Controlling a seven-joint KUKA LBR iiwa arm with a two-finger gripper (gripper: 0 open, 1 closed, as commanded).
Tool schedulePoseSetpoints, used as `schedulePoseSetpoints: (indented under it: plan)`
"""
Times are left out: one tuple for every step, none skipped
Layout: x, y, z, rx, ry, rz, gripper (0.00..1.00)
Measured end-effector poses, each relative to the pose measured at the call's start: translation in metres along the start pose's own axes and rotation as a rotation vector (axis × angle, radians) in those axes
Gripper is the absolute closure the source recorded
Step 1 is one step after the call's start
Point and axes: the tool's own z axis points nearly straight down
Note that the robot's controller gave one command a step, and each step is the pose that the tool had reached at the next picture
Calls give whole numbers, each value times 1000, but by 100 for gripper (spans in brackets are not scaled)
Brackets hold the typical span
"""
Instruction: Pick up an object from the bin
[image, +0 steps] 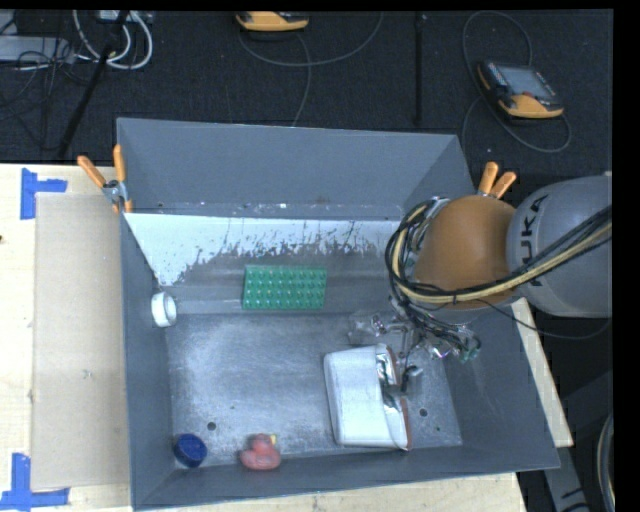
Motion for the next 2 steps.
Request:
schedulePoseSetpoints:
  plan:
    - [-2,-1,-2,4,-8,2,100]
    - [11,52,-158,5,-9,-52,100]
